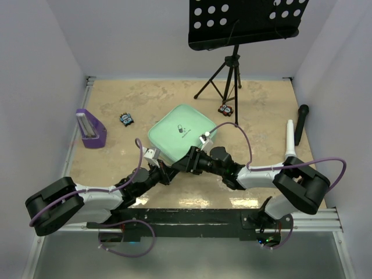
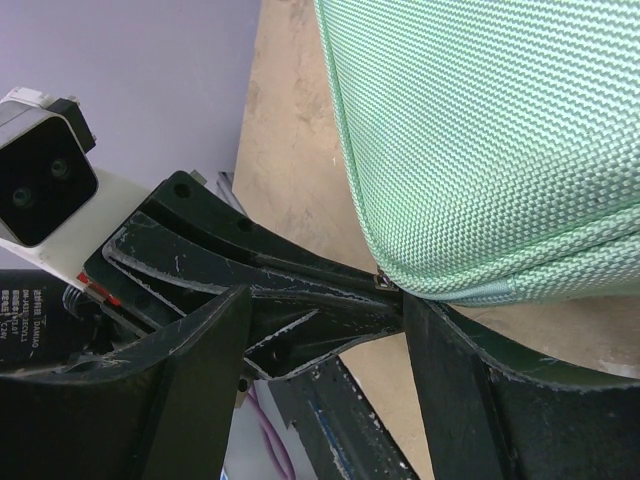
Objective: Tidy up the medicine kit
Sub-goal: Zip the medicine box at the center of the board.
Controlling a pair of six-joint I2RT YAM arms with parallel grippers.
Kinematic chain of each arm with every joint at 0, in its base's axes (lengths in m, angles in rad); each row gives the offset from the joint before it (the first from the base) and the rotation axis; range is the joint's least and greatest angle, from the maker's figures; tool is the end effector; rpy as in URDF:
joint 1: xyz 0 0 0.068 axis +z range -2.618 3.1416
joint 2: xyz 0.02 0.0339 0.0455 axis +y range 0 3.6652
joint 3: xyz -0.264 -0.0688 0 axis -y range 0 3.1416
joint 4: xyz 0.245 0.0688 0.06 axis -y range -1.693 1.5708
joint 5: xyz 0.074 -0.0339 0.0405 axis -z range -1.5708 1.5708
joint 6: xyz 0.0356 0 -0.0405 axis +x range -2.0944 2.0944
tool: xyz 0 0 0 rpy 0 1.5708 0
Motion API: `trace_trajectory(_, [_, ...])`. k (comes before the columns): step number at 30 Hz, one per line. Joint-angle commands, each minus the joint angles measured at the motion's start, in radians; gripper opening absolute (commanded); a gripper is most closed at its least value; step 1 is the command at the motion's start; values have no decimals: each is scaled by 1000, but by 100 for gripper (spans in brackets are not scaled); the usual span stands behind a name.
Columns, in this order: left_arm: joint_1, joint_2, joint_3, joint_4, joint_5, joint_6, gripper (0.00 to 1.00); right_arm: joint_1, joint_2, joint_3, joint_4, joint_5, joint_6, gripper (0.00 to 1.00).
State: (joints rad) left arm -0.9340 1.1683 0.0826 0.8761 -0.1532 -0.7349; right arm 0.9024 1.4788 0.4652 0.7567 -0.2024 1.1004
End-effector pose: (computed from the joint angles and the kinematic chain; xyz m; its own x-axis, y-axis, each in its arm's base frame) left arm 0.1178 -0.1501 0.1449 -0.5651 -0.3504 -0.7469 0.4407 0.6372 -0.6323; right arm 0.1689 0.2254 0.1725 -0.8641 0.3147 -0.3928 -0.2627 0.3837 0.8853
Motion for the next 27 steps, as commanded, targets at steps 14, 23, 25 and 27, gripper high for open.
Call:
trace_trajectory(14, [0, -4, 13, 75, -2, 26, 0, -5, -129, -22, -163, 144, 39, 66])
trace_trajectory(23, [0, -16, 40, 23, 29, 57, 0, -51, -126, 12, -263, 235, 35, 62])
trace_trajectory(25, [0, -6, 48, 23, 41, 57, 0, -60, -115, 29, -275, 248, 33, 62])
trace_trajectory(27, [0, 11, 57, 21, 60, 57, 0, -69, -118, 26, -260, 254, 44, 61])
